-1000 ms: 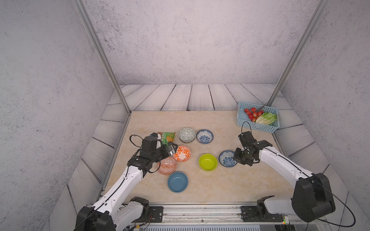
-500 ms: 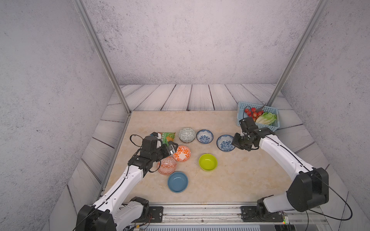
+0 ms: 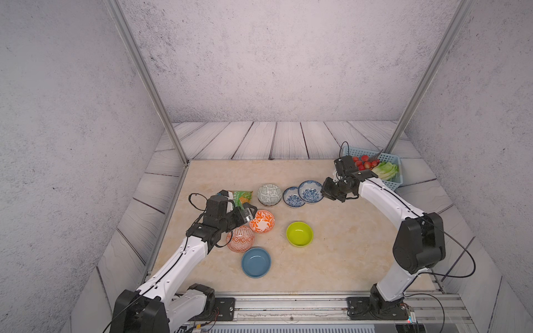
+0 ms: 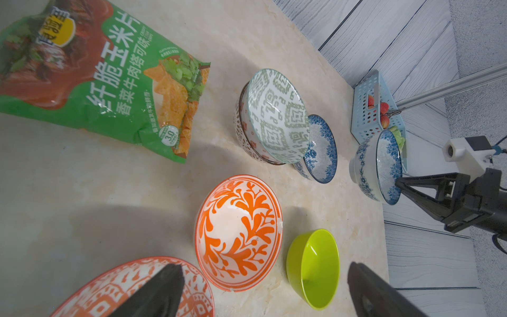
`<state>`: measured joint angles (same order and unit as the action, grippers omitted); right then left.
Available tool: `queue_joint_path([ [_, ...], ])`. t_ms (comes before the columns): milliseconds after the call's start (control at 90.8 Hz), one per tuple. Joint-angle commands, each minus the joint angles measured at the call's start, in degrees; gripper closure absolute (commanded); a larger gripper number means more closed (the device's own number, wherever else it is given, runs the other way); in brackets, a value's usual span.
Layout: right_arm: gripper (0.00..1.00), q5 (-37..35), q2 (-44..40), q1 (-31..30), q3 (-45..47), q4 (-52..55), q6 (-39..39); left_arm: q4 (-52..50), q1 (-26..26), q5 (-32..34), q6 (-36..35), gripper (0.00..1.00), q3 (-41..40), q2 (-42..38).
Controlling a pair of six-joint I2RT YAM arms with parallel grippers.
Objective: Stack the bowls
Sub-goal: Place the bowl on the bowl.
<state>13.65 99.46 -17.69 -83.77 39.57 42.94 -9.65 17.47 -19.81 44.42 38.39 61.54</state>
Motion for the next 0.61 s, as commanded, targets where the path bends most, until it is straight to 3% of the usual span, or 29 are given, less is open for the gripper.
queue_joint_path([
  [0, 1.0, 2.77, 2.69, -1.48, -4.47, -3.31, 0.42, 1.55, -0.11, -0.48, -0.04, 0.0, 0.98, 0.45],
  [286, 1.0, 1.44, 10.47, -5.52, -11.47, -2.38, -0.46, 1.98, -0.07, -0.31, 0.2, 0.0, 1.14, 1.08],
  [594, 1.0, 0.3, 13.08, -6.29, -10.21, -4.46, -0.11, 2.48, -0.07, -0.66, 0.21, 0.0, 1.42, 2.29],
])
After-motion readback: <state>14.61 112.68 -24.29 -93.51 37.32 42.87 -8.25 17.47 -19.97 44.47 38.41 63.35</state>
